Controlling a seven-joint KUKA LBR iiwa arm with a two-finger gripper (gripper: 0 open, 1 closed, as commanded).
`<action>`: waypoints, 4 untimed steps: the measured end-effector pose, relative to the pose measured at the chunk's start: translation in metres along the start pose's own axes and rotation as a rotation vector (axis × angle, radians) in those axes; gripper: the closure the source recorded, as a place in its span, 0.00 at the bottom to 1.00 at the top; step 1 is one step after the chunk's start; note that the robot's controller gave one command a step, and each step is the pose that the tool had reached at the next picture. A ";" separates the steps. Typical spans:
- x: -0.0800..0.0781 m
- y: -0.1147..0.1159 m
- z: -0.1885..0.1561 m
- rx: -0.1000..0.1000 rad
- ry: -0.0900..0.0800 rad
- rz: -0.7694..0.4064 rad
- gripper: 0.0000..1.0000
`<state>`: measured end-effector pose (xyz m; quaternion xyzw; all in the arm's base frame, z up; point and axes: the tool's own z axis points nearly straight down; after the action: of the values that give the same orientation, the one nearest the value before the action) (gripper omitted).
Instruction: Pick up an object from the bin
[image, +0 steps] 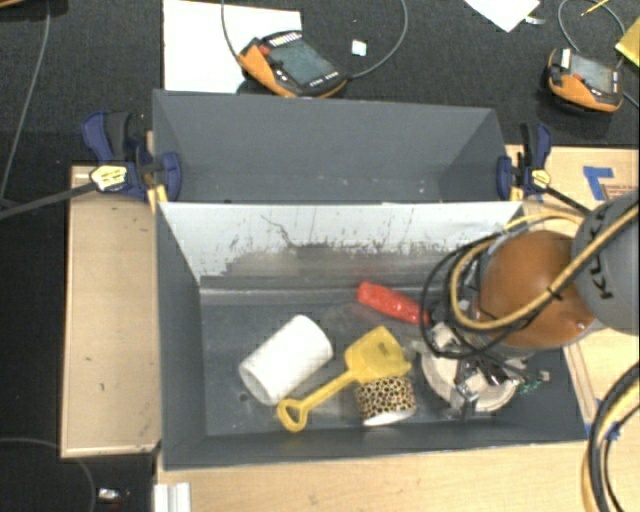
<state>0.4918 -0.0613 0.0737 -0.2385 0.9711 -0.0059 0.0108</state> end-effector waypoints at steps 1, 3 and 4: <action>-0.041 0.030 -0.117 -0.005 -0.012 -0.023 1.00; -0.119 0.011 -0.075 -0.005 -0.015 -0.083 1.00; -0.031 0.081 -0.065 -0.005 -0.008 -0.192 1.00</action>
Offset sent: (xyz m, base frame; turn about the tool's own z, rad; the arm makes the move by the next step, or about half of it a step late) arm 0.0000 0.0000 0.0000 0.0000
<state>0.4799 0.0252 0.1377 -0.3306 0.9437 -0.0035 0.0136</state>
